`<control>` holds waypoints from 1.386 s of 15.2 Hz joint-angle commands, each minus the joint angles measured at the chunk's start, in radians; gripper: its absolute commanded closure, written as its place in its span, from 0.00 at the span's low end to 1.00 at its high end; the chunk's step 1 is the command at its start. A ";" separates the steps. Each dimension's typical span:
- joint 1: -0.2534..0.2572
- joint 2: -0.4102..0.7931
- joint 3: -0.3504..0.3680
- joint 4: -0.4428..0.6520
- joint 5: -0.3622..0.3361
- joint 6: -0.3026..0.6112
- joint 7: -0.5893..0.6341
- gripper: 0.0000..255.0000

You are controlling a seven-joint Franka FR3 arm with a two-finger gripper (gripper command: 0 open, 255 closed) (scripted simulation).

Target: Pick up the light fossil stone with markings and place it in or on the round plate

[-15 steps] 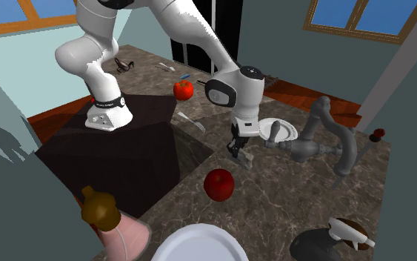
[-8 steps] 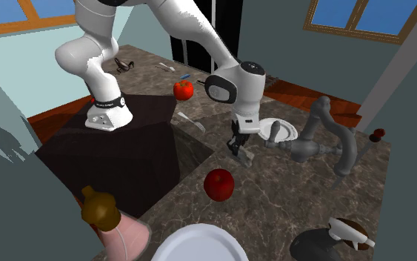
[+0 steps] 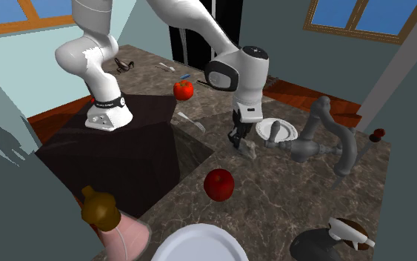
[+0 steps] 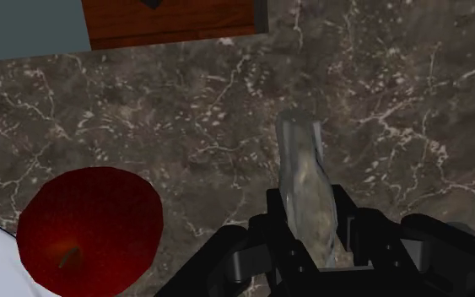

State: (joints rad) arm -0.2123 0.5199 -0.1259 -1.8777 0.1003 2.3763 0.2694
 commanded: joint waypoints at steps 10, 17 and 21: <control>-0.079 -0.040 -0.029 0.031 0.003 -0.073 -0.103 1.00; -0.197 0.008 -0.056 0.120 0.022 -0.119 -0.252 1.00; -0.267 0.052 -0.069 0.200 0.034 -0.156 -0.332 1.00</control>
State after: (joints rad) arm -0.4613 0.5568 -0.1924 -1.7001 0.1309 2.2281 -0.0411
